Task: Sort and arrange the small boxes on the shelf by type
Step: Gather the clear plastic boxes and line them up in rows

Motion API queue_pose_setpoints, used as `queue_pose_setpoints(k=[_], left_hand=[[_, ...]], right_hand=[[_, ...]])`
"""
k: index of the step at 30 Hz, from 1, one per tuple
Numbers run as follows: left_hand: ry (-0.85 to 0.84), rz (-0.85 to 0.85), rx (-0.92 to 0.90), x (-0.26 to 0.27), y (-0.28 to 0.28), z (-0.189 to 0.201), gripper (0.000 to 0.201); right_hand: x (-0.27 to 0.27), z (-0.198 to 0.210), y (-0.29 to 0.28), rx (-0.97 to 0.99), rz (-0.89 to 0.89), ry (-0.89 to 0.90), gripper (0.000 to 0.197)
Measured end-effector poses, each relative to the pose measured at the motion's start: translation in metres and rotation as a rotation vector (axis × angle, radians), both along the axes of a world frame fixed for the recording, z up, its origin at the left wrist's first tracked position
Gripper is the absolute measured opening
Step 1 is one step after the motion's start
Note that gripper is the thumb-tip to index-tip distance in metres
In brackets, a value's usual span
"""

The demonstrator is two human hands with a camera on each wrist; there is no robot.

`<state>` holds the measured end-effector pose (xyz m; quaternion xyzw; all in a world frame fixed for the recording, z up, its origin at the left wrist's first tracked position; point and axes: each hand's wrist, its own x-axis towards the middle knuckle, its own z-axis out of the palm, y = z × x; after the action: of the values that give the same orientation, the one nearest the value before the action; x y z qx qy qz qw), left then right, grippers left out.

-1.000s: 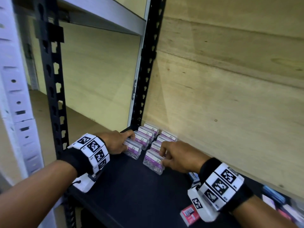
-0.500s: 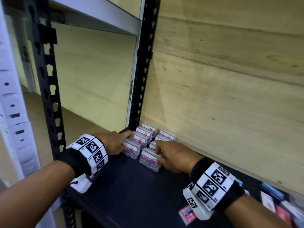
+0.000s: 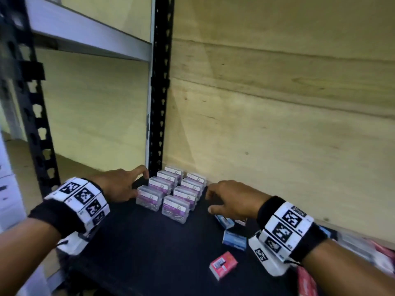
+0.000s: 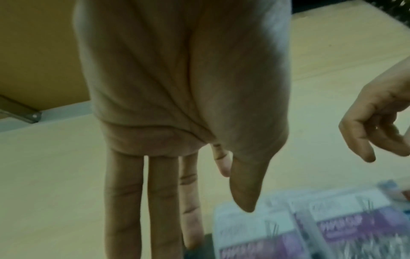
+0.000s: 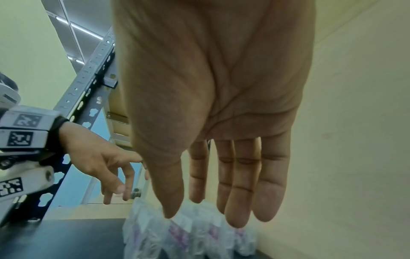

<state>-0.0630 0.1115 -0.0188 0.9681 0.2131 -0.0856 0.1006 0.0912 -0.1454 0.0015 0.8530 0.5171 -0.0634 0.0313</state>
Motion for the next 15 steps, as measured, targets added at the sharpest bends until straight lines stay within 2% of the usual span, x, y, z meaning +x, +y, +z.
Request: queue_pose_setpoints(k=[7, 15], left_hand=[[-0.065, -0.199, 0.082, 0.032, -0.073, 0.041, 0.032], [-0.071, -0.534, 0.036, 0.101, -0.202, 0.049, 0.028]], right_hand=[[0.033, 0.028, -0.086, -0.024, -0.151, 0.024, 0.027], [0.061, 0.040, -0.220, -0.074, -0.418, 0.044, 0.029]])
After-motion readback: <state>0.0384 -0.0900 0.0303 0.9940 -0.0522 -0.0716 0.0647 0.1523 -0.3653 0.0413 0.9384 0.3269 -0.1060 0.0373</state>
